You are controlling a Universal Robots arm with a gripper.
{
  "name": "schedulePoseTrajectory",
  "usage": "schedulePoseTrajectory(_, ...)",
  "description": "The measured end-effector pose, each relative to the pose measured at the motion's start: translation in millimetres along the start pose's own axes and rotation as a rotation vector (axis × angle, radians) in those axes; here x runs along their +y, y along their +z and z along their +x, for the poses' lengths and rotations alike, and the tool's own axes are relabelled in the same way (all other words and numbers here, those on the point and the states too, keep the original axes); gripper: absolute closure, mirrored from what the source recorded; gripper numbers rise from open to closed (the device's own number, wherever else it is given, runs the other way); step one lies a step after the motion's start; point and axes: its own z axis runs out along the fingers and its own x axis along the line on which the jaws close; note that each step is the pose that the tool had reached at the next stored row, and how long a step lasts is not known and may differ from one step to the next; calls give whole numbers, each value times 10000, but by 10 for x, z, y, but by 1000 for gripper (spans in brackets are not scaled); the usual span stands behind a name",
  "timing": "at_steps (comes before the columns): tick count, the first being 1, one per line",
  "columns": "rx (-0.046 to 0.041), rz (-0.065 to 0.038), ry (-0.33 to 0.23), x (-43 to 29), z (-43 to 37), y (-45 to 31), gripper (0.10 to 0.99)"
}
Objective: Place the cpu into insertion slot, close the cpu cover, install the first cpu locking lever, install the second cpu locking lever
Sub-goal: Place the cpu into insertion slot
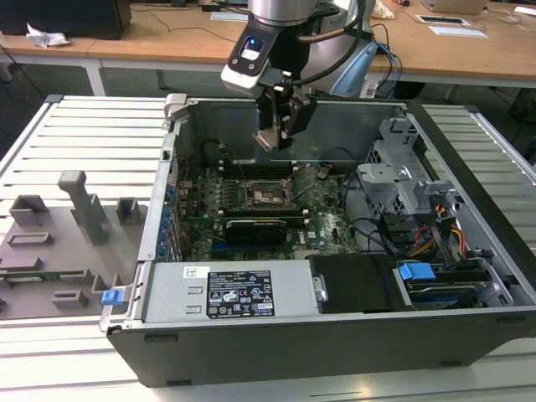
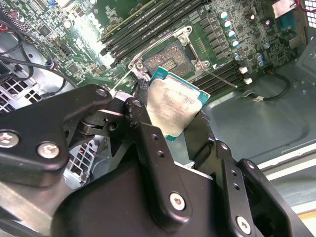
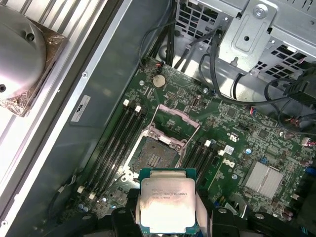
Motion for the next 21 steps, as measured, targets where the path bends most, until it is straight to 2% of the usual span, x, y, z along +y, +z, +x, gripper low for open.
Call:
schedulePoseTrajectory(12, 2, 17, 165, -8, 3, 18, 553)
schedulePoseTrajectory(21, 66, 178, 423, -10, 2, 50, 553)
